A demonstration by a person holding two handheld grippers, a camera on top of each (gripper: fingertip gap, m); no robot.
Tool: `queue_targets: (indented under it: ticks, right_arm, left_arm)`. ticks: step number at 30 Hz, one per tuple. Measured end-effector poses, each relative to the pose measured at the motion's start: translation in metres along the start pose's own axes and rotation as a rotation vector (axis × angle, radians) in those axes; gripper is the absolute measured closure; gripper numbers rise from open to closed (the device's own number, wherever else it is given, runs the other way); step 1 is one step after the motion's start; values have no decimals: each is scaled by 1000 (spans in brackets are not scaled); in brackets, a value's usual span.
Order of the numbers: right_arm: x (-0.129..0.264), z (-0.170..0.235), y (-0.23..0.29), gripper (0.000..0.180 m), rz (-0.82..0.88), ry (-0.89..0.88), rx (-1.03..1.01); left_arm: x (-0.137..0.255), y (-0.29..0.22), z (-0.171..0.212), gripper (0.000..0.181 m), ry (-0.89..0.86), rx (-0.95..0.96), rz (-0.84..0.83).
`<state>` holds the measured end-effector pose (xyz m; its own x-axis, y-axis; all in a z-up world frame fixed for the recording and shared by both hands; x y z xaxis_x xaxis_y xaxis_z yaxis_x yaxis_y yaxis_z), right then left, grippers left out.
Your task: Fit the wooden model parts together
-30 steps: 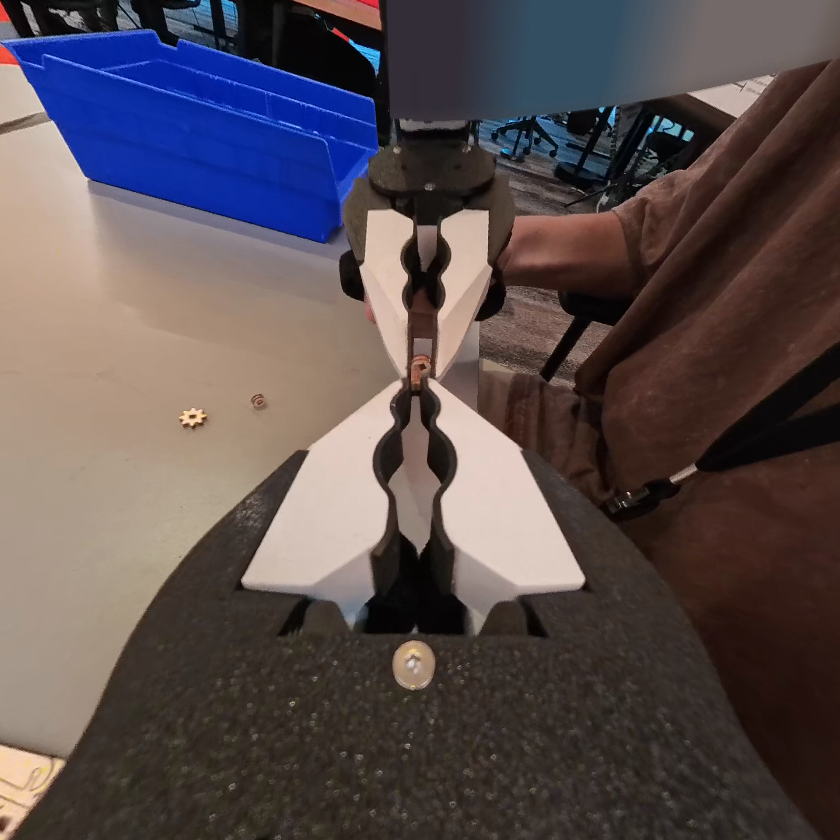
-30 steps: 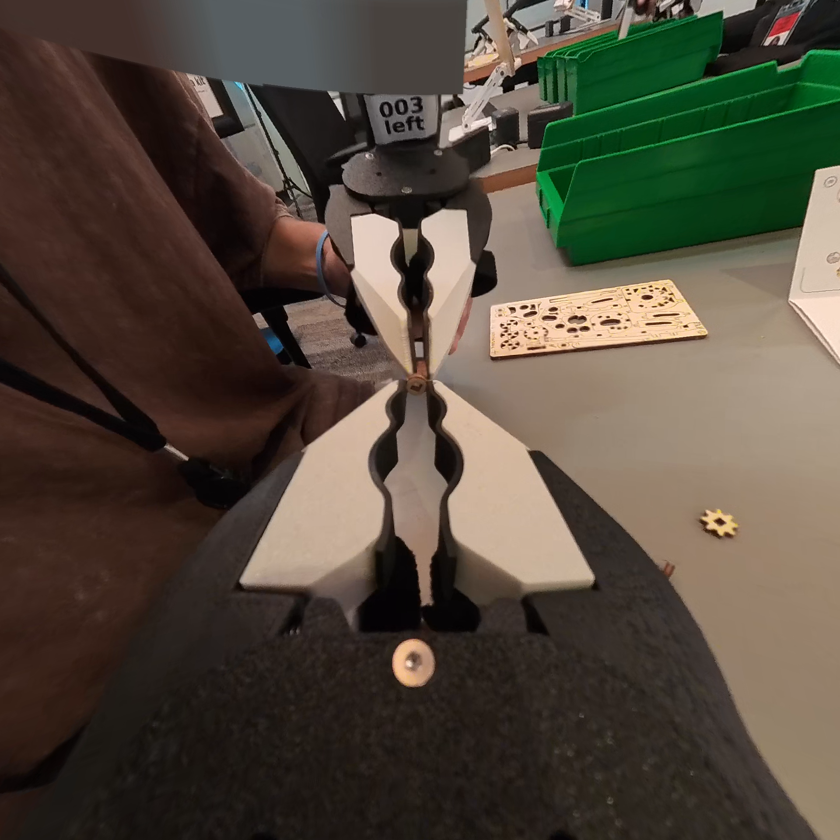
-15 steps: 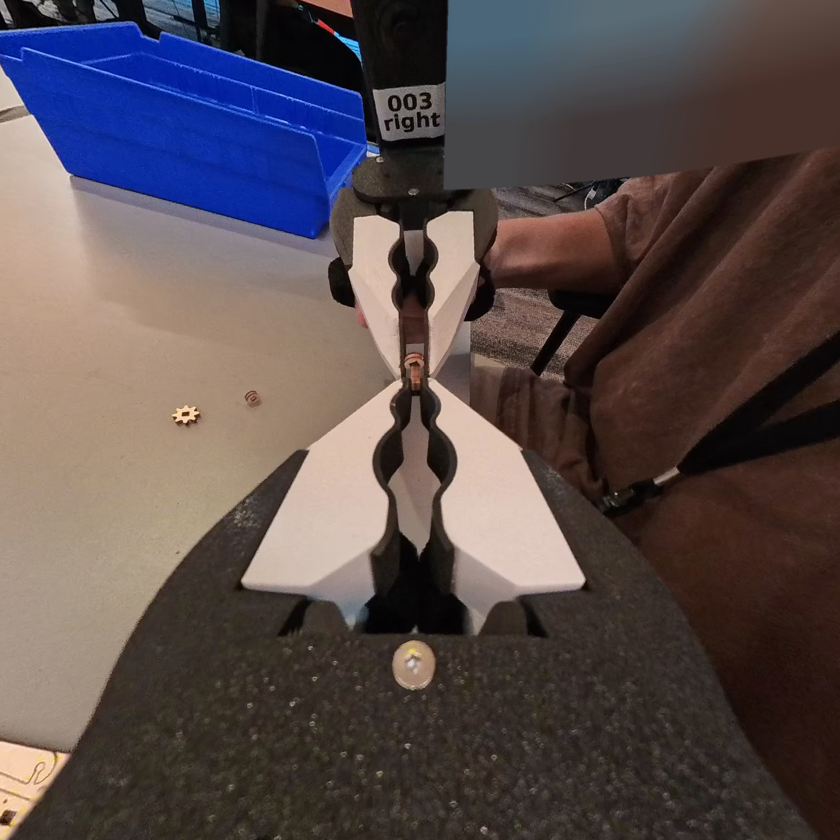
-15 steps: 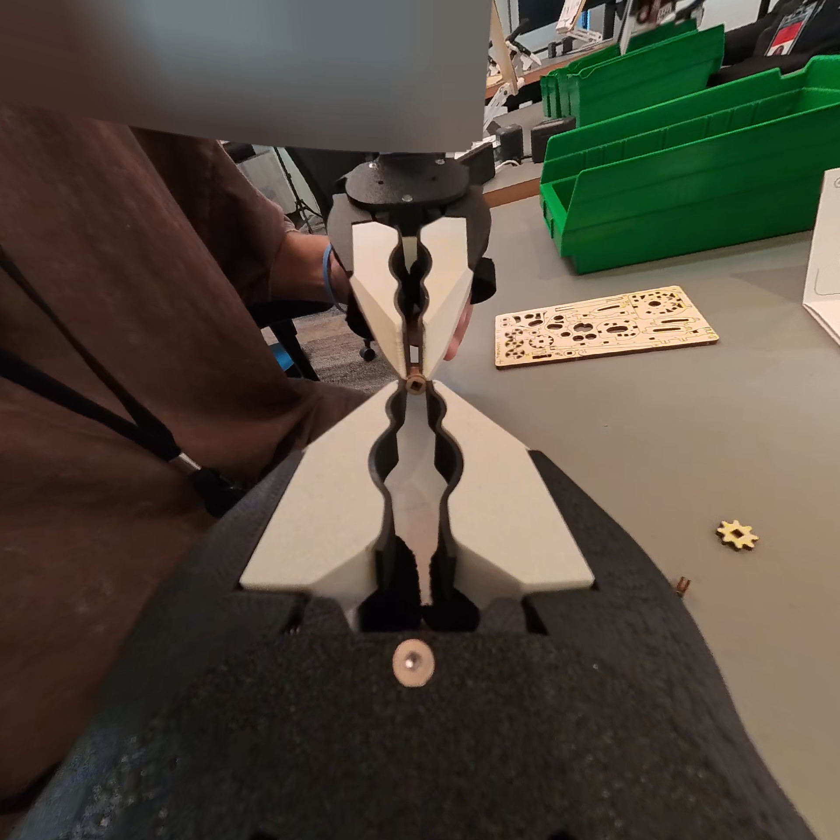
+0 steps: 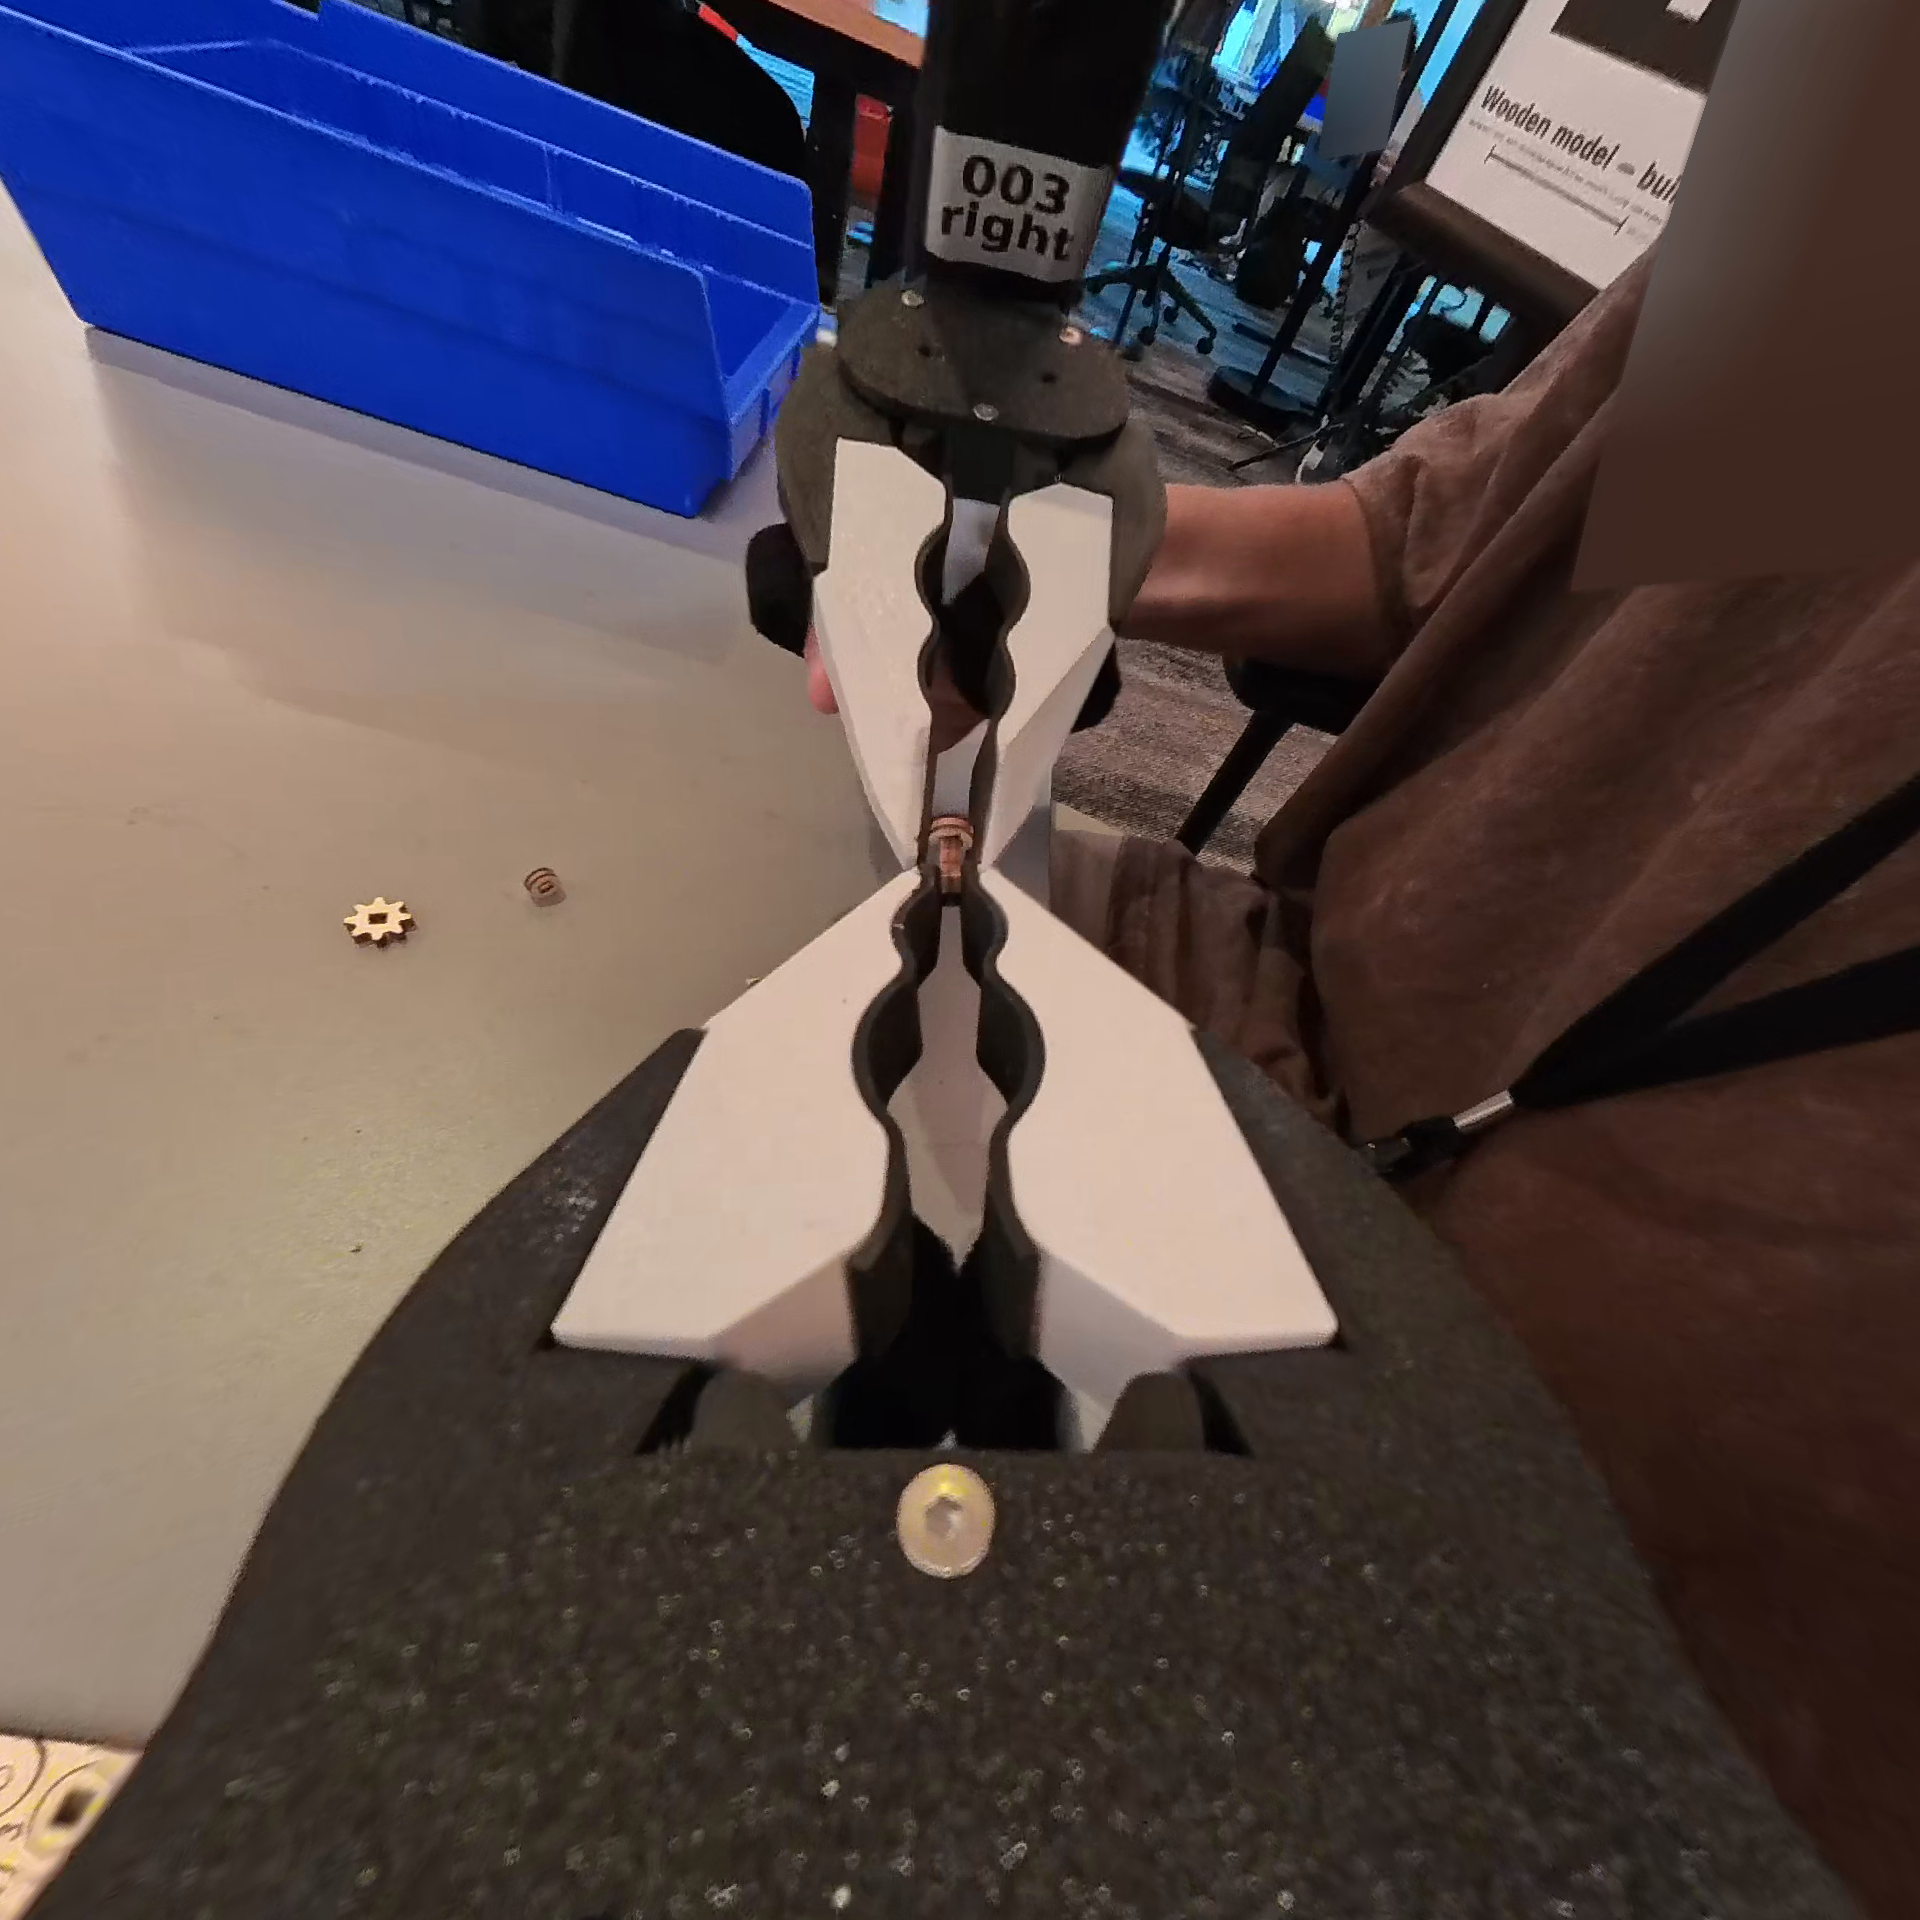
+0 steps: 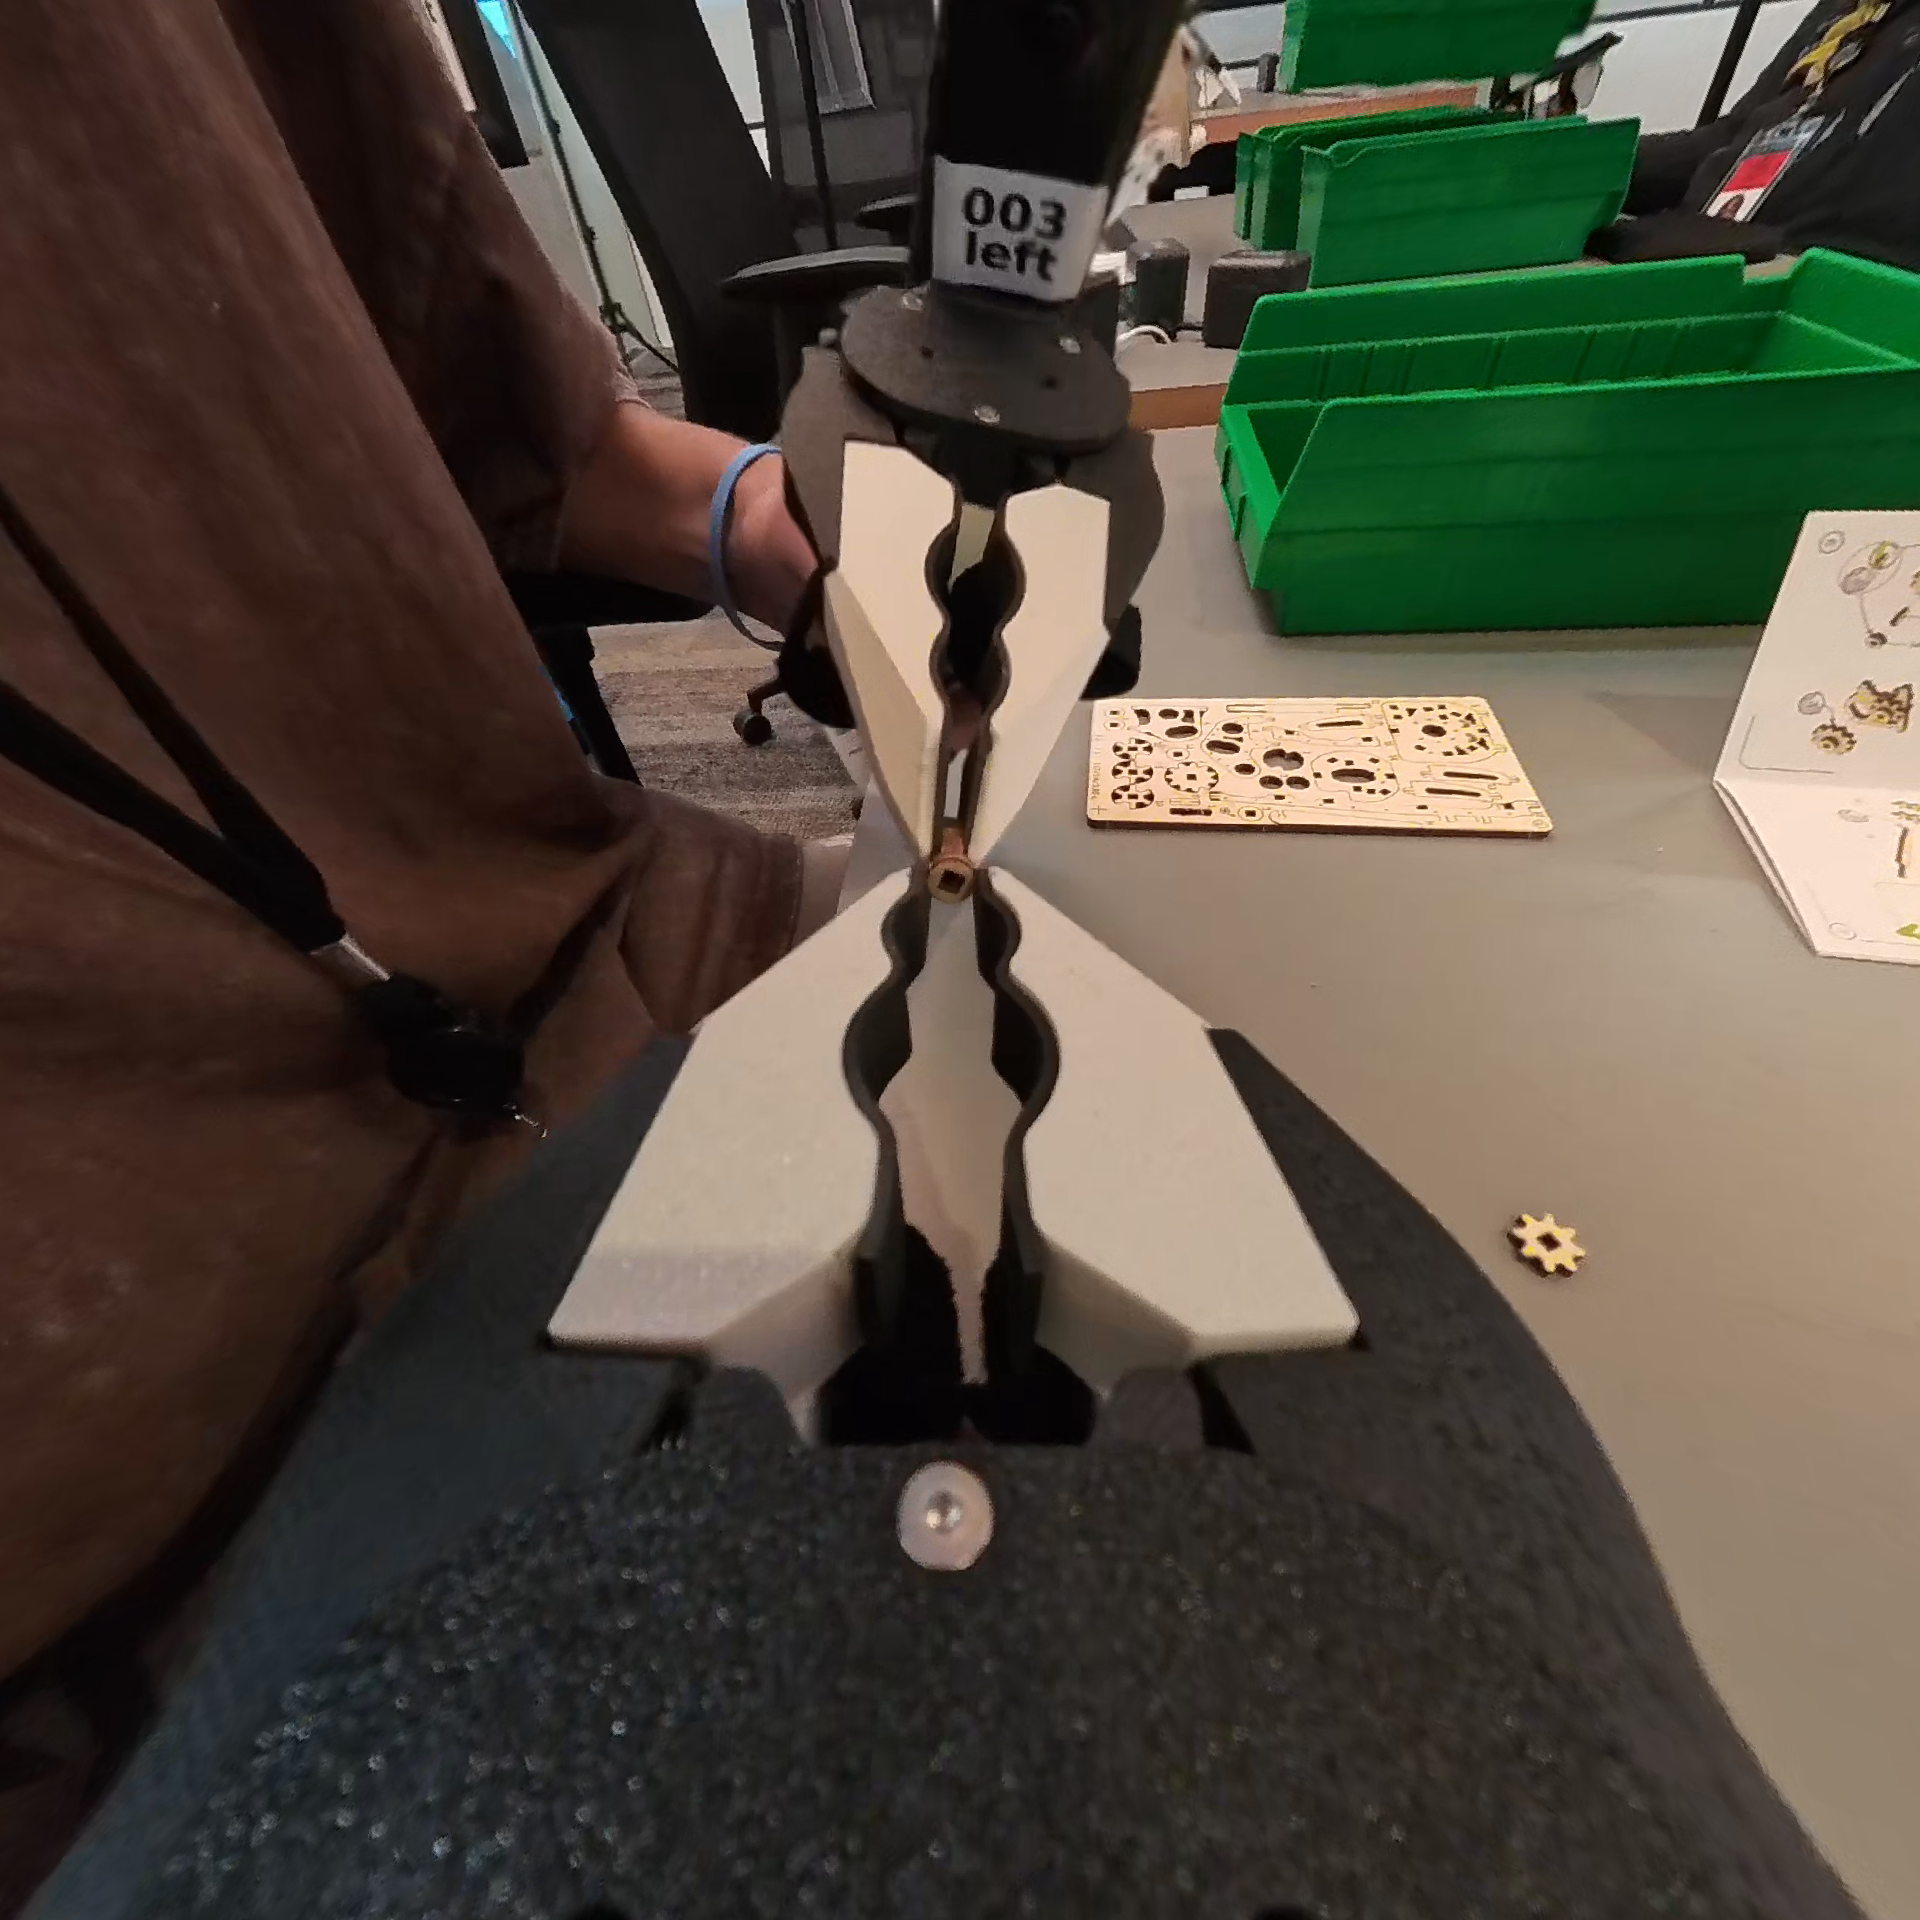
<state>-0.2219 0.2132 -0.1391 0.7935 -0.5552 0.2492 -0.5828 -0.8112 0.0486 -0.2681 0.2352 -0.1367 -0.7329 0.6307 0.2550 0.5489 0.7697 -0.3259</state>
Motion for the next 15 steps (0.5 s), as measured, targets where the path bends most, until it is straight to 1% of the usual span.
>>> queue_targets:
  ticks: [1, 6, 9, 11, 15]
  right_arm:
    - [0, 0, 0, 172, 5, 2, 13]
    - [-1, 4, 3, 172, 2, 19, 47]
    - [-3, 10, 5, 172, 7, 62, 79]
    - [-2, 6, 4, 172, 9, 26, 57]
    - [-2, 6, 5, 172, -19, 32, 12]
  left_arm:
    - [0, 0, 0, 179, -8, 15, 9]
    - [-2, -1, 4, 180, 13, 19, 26]
    - [-4, -1, 9, 180, 55, -3, 11]
    - [-3, -1, 7, 180, 33, 10, 20]
    - [-4, -3, 7, 180, 37, -3, 23]
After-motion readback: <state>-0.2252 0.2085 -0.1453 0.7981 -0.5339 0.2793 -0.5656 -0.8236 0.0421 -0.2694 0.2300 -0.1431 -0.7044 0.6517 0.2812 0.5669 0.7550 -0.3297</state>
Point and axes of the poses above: each gripper's, where its closed fingertips meet, x back along the fingers, z out of its underside, y = z × x across the jaws, the point moved 3 cm from there along x, back along the fingers, and after that the axes turned 8 degrees about z, right-handed, at the moved point
